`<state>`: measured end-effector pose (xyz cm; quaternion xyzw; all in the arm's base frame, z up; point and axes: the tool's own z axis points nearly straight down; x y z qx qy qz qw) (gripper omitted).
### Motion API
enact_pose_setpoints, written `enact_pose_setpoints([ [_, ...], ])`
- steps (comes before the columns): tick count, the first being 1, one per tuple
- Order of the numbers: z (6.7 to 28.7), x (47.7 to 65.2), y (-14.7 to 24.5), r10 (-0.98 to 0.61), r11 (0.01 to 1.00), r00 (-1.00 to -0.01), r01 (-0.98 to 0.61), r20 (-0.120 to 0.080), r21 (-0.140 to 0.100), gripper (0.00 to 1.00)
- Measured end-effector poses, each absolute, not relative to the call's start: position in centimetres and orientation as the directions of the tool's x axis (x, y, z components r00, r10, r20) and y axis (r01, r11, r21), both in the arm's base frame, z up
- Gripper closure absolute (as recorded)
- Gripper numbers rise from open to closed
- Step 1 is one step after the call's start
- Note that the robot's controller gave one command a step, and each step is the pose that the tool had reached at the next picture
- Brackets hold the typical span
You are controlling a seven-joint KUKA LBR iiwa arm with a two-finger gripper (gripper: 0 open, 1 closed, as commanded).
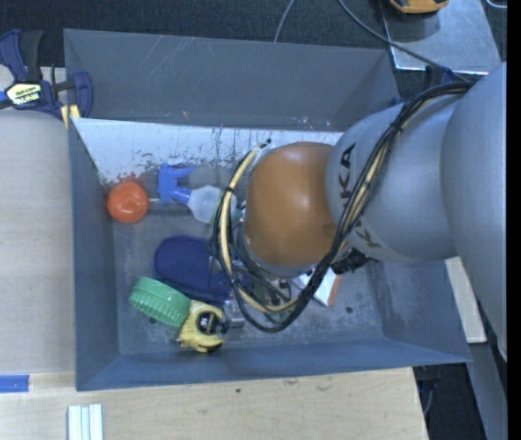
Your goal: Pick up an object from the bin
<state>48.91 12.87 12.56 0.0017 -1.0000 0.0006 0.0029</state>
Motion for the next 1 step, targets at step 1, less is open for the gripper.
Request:
enact_pose_setpoints([
  [1, 9.77, 51.95, 17.31, 0.031, 1.0, -1.0, 0.031, 0.002, 0.001, 0.0],
])
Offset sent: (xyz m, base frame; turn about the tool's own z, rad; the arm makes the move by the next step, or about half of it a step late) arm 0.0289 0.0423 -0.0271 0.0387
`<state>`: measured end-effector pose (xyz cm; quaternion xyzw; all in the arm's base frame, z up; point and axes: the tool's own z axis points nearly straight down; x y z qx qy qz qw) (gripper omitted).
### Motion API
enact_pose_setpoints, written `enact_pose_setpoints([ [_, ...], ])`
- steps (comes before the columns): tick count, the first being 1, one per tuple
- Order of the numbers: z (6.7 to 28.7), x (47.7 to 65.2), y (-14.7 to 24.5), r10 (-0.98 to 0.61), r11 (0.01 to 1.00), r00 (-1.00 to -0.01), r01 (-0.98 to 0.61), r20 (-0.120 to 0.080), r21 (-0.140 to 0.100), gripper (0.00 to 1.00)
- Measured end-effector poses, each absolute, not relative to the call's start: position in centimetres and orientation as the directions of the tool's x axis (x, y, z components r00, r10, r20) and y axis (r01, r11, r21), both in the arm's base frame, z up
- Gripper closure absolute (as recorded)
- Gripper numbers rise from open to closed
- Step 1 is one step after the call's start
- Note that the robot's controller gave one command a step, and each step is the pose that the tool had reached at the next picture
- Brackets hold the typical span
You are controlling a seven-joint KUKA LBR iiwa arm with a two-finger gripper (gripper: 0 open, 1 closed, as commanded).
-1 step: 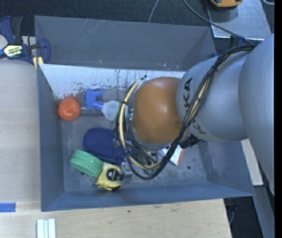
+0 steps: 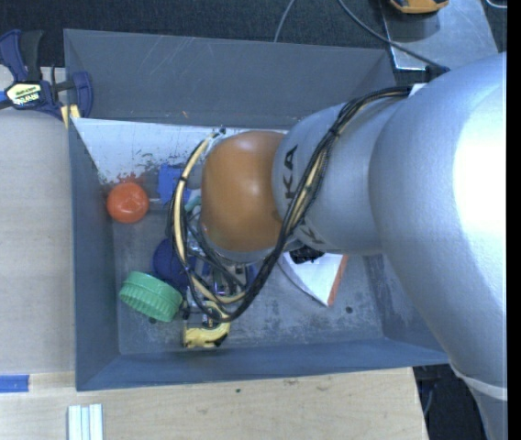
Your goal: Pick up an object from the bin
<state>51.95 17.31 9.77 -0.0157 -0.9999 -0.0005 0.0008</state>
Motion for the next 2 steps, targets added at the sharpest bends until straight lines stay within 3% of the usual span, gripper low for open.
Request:
enact_pose_setpoints([
  [1, 11.3, 51.4, 13.9, 0.209, 0.978, -0.978, 0.209, 0.002, 0.0, 0.0],
  [2, 11.3, 50.0, 8.9, 0.291, 0.957, -0.957, 0.291, 0.002, -0.003, 0.0],
])
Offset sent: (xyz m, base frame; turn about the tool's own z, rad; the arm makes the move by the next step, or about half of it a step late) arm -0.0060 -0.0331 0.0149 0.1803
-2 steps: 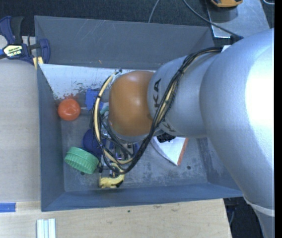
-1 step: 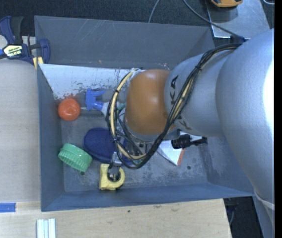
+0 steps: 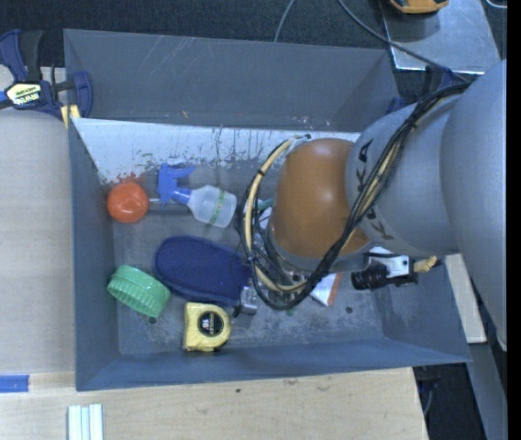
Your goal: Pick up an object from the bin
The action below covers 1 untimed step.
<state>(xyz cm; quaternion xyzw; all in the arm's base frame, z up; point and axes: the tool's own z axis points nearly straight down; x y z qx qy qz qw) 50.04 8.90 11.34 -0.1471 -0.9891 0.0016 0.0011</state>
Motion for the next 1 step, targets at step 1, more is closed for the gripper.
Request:
enact_pose_setpoints([
  [1, 7.32, 53.29, 10.2, 0.362, 0.932, -0.932, 0.362, -0.008, 0.0, 0.0],
])
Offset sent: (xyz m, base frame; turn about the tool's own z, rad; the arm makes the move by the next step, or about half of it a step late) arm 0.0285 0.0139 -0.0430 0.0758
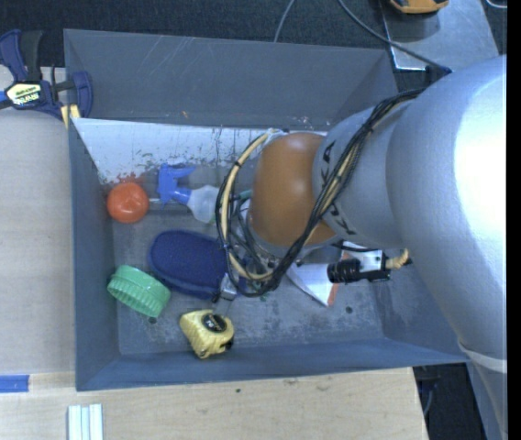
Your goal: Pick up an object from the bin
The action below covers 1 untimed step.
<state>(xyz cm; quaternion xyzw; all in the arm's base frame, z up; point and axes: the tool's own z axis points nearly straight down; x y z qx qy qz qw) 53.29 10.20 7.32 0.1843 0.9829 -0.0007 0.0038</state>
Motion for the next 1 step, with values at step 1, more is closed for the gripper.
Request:
enact_pose_setpoints([
  [1, 7.51, 53.37, 10.2, 0.363, 0.932, -0.932, 0.363, -0.012, 0.003, 1.0],
])
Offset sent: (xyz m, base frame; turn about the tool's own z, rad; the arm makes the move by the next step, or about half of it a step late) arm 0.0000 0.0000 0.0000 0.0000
